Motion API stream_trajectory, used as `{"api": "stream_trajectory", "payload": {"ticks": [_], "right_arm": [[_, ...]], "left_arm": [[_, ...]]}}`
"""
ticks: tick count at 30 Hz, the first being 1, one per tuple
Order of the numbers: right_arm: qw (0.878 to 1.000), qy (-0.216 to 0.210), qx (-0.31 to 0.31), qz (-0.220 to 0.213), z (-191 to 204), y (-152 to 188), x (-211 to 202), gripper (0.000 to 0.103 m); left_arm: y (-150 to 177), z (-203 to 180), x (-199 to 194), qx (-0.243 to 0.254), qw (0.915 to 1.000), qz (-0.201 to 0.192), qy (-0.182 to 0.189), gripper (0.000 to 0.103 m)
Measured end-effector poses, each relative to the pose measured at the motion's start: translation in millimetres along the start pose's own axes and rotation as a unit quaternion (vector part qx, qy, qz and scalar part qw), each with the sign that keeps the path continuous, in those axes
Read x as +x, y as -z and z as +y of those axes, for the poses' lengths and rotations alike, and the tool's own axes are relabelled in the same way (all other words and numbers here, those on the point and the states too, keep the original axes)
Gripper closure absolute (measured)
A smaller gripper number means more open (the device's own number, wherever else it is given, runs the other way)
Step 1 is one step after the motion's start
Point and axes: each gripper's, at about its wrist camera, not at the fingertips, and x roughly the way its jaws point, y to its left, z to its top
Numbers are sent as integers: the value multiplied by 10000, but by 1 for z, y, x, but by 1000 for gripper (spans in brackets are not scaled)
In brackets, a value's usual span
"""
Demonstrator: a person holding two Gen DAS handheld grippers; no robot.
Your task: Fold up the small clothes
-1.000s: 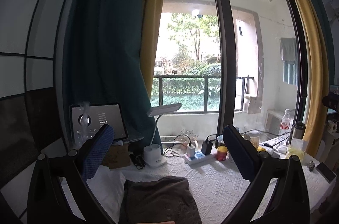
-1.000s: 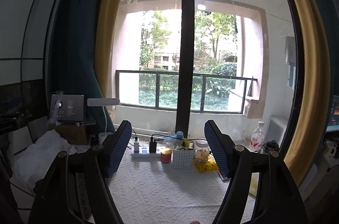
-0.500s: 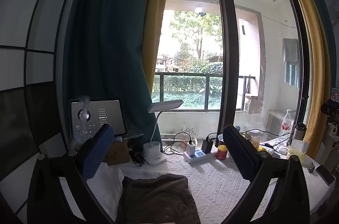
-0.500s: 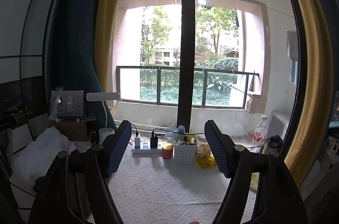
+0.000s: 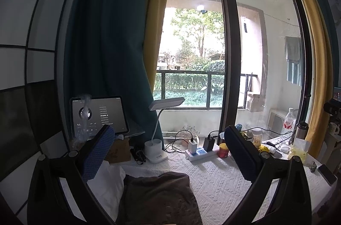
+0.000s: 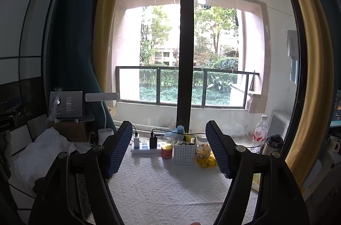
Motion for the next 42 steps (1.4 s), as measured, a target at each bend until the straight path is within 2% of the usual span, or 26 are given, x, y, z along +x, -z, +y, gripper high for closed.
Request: {"api": "stream_trajectory", "payload": {"ticks": [42], "right_arm": [[9999, 97, 63, 14, 3, -2, -4, 28]], "left_arm": [[2, -6, -1, -68, 9999, 58, 63, 1]]}}
